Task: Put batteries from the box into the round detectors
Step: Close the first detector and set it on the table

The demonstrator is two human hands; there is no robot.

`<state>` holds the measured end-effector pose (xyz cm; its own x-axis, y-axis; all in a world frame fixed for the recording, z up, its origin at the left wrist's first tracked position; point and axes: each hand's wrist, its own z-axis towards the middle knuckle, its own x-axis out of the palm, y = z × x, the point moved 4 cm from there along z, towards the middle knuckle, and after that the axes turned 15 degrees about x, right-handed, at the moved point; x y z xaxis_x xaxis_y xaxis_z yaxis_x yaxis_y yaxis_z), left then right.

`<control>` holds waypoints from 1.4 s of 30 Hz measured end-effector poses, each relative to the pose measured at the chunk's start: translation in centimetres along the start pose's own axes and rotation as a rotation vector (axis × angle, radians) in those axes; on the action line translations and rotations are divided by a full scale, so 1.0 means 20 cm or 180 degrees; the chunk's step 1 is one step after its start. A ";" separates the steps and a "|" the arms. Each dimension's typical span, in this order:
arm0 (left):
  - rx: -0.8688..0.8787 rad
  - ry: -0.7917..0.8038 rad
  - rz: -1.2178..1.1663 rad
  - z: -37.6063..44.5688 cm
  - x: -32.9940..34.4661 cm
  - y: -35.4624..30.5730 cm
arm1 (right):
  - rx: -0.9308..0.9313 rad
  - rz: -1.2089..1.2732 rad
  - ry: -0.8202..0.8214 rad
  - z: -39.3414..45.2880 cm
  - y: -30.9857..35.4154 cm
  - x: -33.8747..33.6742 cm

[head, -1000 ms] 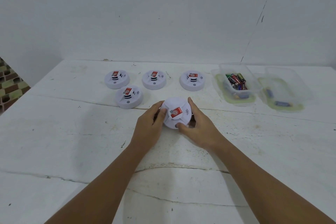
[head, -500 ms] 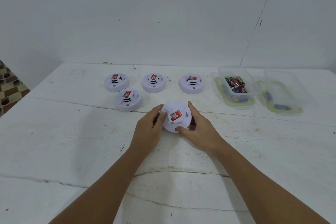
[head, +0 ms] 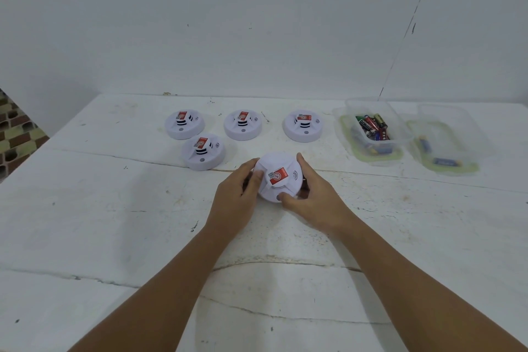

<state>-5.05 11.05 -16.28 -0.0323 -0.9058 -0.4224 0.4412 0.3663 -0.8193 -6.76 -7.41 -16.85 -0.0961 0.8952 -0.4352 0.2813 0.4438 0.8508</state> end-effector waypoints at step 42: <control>-0.0045 -0.0047 -0.0007 -0.01 0.00 -0.01 | 0.0024 0.0026 0.0041 -0.01 0.00 0.00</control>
<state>-5.26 10.97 -16.10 -0.0201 -0.9096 -0.4150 0.4285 0.3672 -0.8256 -6.89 -7.35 -16.88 -0.1062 0.8993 -0.4243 0.2892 0.4362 0.8521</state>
